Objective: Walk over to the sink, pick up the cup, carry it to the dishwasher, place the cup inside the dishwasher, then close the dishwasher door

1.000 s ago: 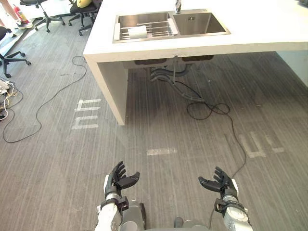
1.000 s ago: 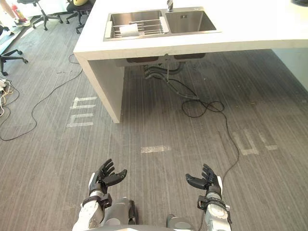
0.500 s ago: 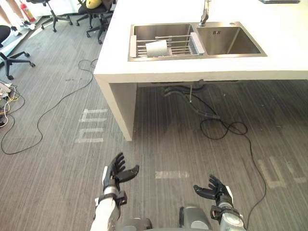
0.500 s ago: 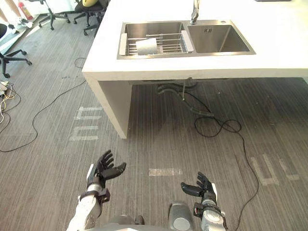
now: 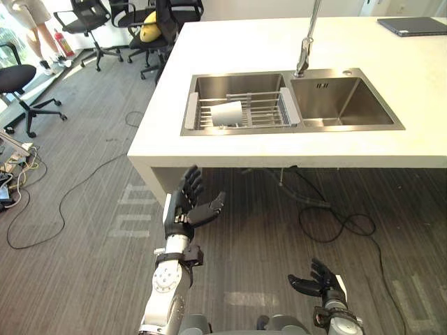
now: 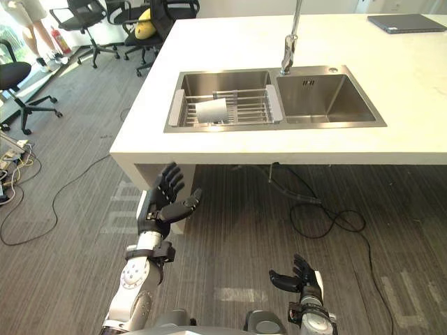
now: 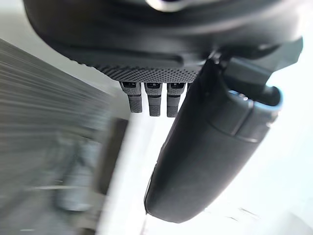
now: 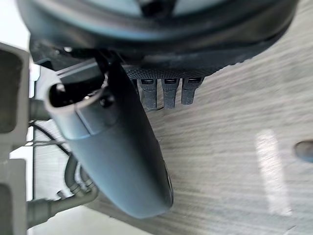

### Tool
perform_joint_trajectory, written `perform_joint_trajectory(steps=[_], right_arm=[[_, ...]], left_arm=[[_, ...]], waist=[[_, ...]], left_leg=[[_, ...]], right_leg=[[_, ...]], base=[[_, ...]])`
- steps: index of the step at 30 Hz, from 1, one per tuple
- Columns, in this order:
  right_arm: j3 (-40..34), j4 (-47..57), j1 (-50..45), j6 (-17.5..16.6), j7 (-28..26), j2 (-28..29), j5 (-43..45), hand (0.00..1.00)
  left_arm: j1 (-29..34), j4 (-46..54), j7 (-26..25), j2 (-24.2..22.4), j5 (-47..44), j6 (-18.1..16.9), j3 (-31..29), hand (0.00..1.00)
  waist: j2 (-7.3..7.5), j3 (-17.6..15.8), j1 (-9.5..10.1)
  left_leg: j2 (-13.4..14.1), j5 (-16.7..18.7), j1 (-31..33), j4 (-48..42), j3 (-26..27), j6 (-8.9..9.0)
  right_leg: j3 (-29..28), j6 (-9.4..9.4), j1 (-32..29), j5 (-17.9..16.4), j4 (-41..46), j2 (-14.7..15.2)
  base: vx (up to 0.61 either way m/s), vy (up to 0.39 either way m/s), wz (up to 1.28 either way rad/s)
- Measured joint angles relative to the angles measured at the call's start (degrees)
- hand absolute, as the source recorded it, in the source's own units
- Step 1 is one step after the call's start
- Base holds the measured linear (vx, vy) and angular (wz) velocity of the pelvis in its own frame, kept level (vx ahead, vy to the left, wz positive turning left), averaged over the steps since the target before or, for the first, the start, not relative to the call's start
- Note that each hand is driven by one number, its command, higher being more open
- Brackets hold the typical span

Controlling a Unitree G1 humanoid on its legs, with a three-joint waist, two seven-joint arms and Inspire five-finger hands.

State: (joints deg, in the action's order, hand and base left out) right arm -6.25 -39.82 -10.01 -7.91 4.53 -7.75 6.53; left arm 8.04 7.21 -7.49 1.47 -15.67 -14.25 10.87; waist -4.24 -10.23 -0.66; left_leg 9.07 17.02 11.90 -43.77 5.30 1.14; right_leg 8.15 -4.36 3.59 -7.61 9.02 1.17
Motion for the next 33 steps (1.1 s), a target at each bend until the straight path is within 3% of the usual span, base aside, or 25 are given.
perform_joint_trajectory(steps=[1, 2, 3, 4, 6, 10, 12, 14, 15, 17, 19, 21, 22, 23, 25, 27, 29, 30, 31, 33], right_arm=[[0.0, -0.4, 0.5, 0.0, 0.0, 0.0, 0.0, 0.90], [0.0, -0.5, 0.3, -0.1, -0.1, -0.2, 0.0, 0.90], [0.3, -2.4, 0.6, 0.0, -0.2, -0.4, 0.0, 0.90], [1.0, -2.6, 0.2, 0.3, -0.5, -0.1, 0.0, 0.90], [2.1, -2.8, 0.1, 0.3, -0.9, 0.0, -0.2, 0.90], [2.9, -3.5, 0.5, 0.1, -2.1, 0.1, -1.8, 0.90], [3.2, -3.6, 0.4, 0.1, -2.2, 0.1, -2.4, 0.90], [3.3, -3.6, -0.1, 0.1, -3.1, 0.3, -3.5, 0.90], [3.3, -3.7, -0.2, 0.1, -3.4, 0.4, -3.7, 0.90], [3.2, -3.6, -0.5, 0.1, -4.2, 0.5, -3.8, 0.90], [3.2, -3.6, -0.1, 0.1, -4.6, 0.6, -3.9, 0.90], [3.2, -3.4, 0.5, -0.2, -5.4, 0.5, -3.9, 0.90], [3.3, -3.0, 0.0, -0.2, -5.5, 0.5, -3.9, 0.90], [3.5, -3.1, -0.7, -0.3, -5.6, -0.8, -3.9, 0.90], [3.0, -3.0, -0.7, -0.3, -5.7, -2.5, -3.9, 0.90], [1.9, -2.7, -0.9, -0.3, -5.9, -2.9, -3.9, 0.90], [1.9, -2.4, -1.9, -0.3, -6.1, -3.2, -3.8, 0.90], [2.0, -2.4, -2.9, -0.3, -6.1, -3.2, -3.8, 0.90], [2.0, -2.4, -3.2, -0.3, -6.1, -3.2, -3.8, 0.90], [2.0, -2.4, -3.4, -0.4, -6.0, -3.3, -3.7, 0.90]], left_arm=[[-0.4, 0.9, -0.1, 0.0, 0.1, -0.6, 0.2, 0.90], [-0.6, 2.2, -0.4, -0.2, 0.4, -0.7, 0.7, 0.90], [-0.7, 3.2, -1.0, -0.3, 2.5, -1.0, 0.9, 0.90], [-0.7, 3.8, -1.5, 0.6, 3.6, -0.9, 1.0, 0.90], [-0.7, 6.9, -2.4, 1.4, 6.2, -0.9, 0.9, 0.90], [-0.7, 13.1, -3.6, 5.0, 10.6, -1.0, 1.9, 0.90], [-0.8, 15.4, -3.5, 7.0, 13.2, -1.3, 3.7, 0.90], [-2.0, 15.6, -3.0, 9.0, 17.4, -1.7, 6.1, 0.90], [-2.3, 15.5, -3.0, 9.5, 18.2, -1.7, 6.5, 0.90], [-2.8, 15.4, -2.9, 10.4, 21.4, -1.6, 6.8, 0.90], [-3.9, 15.0, -2.9, 10.6, 22.7, -1.6, 6.2, 0.90], [-4.9, 14.1, -2.5, 11.3, 23.9, -1.4, 4.3, 0.90], [-5.2, 13.7, -2.4, 12.2, 25.0, -1.4, 3.7, 0.90], [-5.9, 12.0, -2.0, 12.6, 26.7, -1.5, 3.0, 0.90], [-6.4, 10.2, -0.9, 13.4, 28.9, -0.7, 2.8, 0.90], [-8.7, 8.2, 0.9, 14.5, 30.7, -0.6, 2.8, 0.90], [-10.7, 6.2, 2.4, 15.8, 31.5, -0.5, 2.7, 0.90], [-10.9, 6.2, 2.7, 16.5, 31.5, -0.5, 2.5, 0.90], [-10.9, 6.2, 2.7, 16.8, 31.5, -0.5, 2.3, 0.90], [-10.9, 6.7, 2.6, 18.2, 31.9, -0.8, 0.2, 0.90]], waist=[[-0.04, 0.0, 0.13], [-0.86, 0.2, 0.05], [-0.88, -0.2, 0.26], [0.32, 0.2, 0.05], [1.43, 0.2, 0.21], [1.58, 0.4, 1.32], [1.77, 0.7, 1.21], [2.52, 1.7, -0.03], [2.68, 1.8, -0.60], [2.98, 2.4, -2.06], [2.42, 2.2, -1.97], [2.13, 2.0, -2.09], [2.89, 2.4, -2.11], [2.18, 2.6, -2.41], [-0.40, 3.9, -2.13], [-0.57, 3.7, -2.77], [-0.47, 2.1, -3.46], [0.14, 1.3, -2.83], [0.11, 1.3, -2.61], [0.13, 1.3, -1.79]], left_leg=[[-1.2, 0.0, 1.4, 5.2, -0.1, 0.00], [-2.6, -3.3, 1.6, 16.4, -1.0, 0.42], [-3.9, -10.1, 0.0, 21.5, -1.1, -0.44], [-5.8, -10.4, -1.0, 23.1, -1.1, -0.94], [-8.0, -9.2, -0.5, 23.0, -0.7, -2.50], [-8.8, -4.7, -2.8, 21.7, 2.5, -3.45], [-9.1, -3.0, -5.8, 23.1, 4.0, -3.65], [-9.8, -2.5, -10.3, 26.4, 4.6, -4.22], [-9.8, -2.2, -11.5, 26.9, 4.4, -4.41], [-9.1, -1.7, -15.1, 29.1, 3.1, -4.29], [-7.0, -1.6, -16.6, 29.6, 3.0, -4.00], [-4.4, -0.1, -18.5, 28.0, 3.1, -1.49], [-4.2, 1.3, -19.1, 26.3, 3.2, 0.60], [-3.3, 3.6, -20.2, 24.2, 2.8, 2.10], [-1.2, 2.4, -20.0, 23.3, 2.8, 2.20], [-0.7, -0.6, -19.4, 20.9, 1.8, 2.66], [1.1, -3.9, -15.8, 7.8, -0.4, 3.82], [2.2, -2.5, -13.2, 0.3, -0.8, 4.09], [2.4, -1.6, -11.8, -1.8, -0.8, 3.63], [1.1, 0.9, -6.7, 0.9, -1.3, 1.85]], right_leg=[[-0.1, 1.17, 0.4, -0.9, -0.1, 0.7], [-0.3, 3.43, 0.7, -3.5, 1.1, 1.3], [-2.4, 5.41, 1.2, -6.3, 3.0, 1.7], [-3.9, 5.66, 1.4, -6.4, 2.8, 3.0], [-5.6, 6.92, 1.4, -7.4, 2.2, 4.9], [-9.5, 8.30, 0.9, -6.6, 5.8, 6.4], [-10.8, 10.24, -1.9, -7.2, 14.2, 6.9], [-9.7, 14.14, -8.6, -4.6, 30.7, 8.2], [-9.2, 14.16, -10.1, -4.7, 34.3, 8.4], [-6.1, 9.35, -15.2, -8.7, 40.5, 8.0], [-3.7, 5.87, -20.5, -11.3, 39.1, 5.7], [-2.2, 5.78, -24.3, -10.1, 29.9, 3.0], [-1.8, 5.50, -23.8, -4.8, 21.0, 2.8], [-0.9, 3.12, -23.0, 1.7, 19.2, 2.2], [-0.6, 1.67, -22.0, 0.7, 18.4, 0.1], [0.4, 1.24, -19.6, -0.5, 16.4, -0.2], [1.8, 0.90, -12.4, -0.6, 11.4, -0.9], [1.8, 0.52, -8.7, -0.6, 8.8, -1.6], [1.8, 0.31, -7.4, -0.6, 7.8, -1.8], [1.0, -0.52, -5.0, -1.1, 5.0, -1.9]], base=[[0.16, 0.165, -0.06], [0.22, 0.220, -0.06], [0.29, 0.270, 0.12], [0.26, 0.210, 0.19], [0.26, 0.184, 0.19], [0.23, 0.143, -0.38], [0.23, 0.092, -0.39], [0.31, 0.069, -0.16], [0.44, 0.010, 0.10], [0.38, -0.044, 0.16], [0.31, -0.126, -0.03], [0.39, -0.209, -0.07], [0.49, -0.270, 0.02], [0.34, -0.182, 0.02], [0.42, -0.203, -0.09], [0.33, -0.187, 0.18], [0.26, -0.167, 0.33], [0.23, -0.136, 0.12], [0.13, -0.057, -0.09], [0.12, -0.009, -0.16]])
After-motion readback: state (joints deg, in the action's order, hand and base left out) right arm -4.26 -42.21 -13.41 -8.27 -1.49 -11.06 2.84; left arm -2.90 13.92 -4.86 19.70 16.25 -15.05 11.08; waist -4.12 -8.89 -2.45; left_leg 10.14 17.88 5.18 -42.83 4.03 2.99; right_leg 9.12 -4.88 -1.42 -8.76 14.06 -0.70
